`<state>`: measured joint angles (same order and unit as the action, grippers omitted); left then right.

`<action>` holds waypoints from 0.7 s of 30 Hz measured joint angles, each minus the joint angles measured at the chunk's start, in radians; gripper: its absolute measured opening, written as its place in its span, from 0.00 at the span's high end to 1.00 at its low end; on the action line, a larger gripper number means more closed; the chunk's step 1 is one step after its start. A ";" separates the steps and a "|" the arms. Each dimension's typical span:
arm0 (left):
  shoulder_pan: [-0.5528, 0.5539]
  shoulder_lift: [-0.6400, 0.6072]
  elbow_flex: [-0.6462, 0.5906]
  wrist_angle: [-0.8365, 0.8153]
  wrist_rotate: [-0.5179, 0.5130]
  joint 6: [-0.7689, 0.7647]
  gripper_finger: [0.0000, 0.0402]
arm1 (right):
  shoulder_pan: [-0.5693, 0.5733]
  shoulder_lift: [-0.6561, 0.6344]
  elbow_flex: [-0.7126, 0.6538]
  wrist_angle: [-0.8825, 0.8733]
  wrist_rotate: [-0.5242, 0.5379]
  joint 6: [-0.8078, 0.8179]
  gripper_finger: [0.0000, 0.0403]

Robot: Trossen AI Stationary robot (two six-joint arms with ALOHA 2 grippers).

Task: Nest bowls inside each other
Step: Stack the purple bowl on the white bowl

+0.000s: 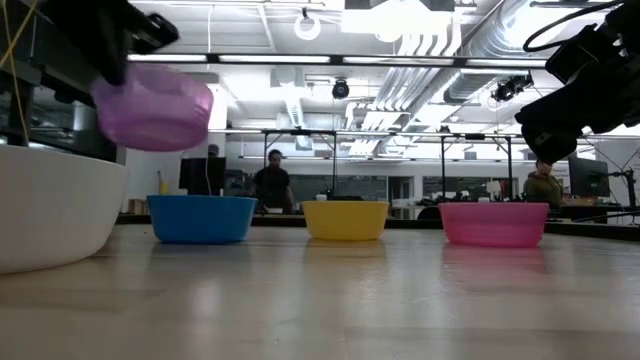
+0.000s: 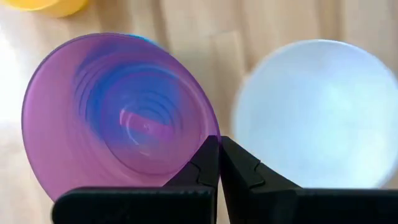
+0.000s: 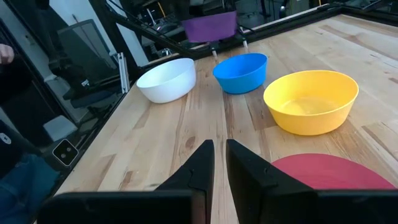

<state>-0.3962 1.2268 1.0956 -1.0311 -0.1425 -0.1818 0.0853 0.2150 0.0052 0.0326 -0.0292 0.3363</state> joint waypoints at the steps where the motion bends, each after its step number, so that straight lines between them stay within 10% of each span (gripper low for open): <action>1: -0.030 0.001 0.002 -0.005 0.000 -0.015 1.00 | 0.000 0.000 0.000 0.000 0.000 0.000 0.91; 21: -0.333 0.099 0.009 0.128 -0.002 -0.228 1.00 | 0.000 0.000 0.000 0.000 0.000 0.000 0.91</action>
<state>-0.7296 1.3261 1.1049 -0.9030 -0.1444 -0.4101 0.0853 0.2150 0.0055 0.0326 -0.0288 0.3361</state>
